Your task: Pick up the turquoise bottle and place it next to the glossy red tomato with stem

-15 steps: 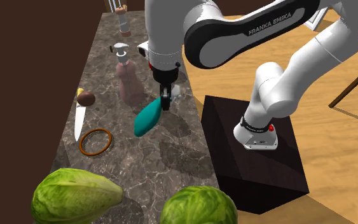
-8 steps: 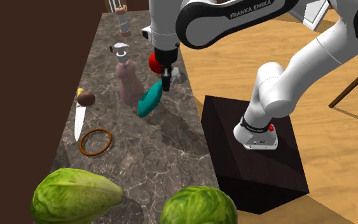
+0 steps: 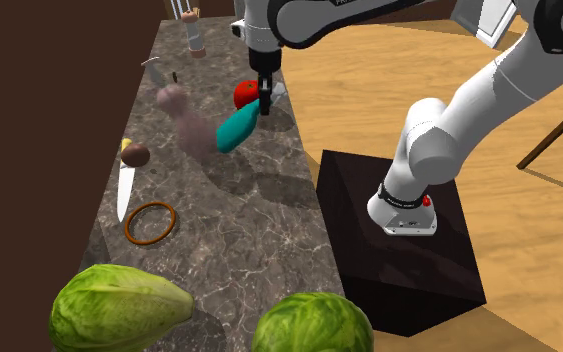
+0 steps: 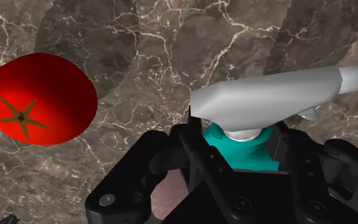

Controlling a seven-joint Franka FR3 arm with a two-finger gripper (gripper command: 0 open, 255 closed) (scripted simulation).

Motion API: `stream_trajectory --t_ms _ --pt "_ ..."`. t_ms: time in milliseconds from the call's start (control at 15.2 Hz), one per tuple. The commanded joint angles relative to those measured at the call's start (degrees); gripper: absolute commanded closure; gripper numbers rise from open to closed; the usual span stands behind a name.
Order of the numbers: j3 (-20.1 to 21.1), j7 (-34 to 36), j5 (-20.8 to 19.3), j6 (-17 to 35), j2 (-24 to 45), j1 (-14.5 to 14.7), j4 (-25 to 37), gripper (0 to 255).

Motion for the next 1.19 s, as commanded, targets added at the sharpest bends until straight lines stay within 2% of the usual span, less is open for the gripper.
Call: stream_trajectory --t_ms 0,264,1122 --pt "-2.08 -2.84 -0.73 0.14 1.52 -1.09 1.41 255" --pt "-5.57 -7.64 -1.6 0.38 4.54 -2.83 4.25 255" --pt "-6.0 -7.9 -1.54 10.86 7.32 -2.87 -3.47 255"
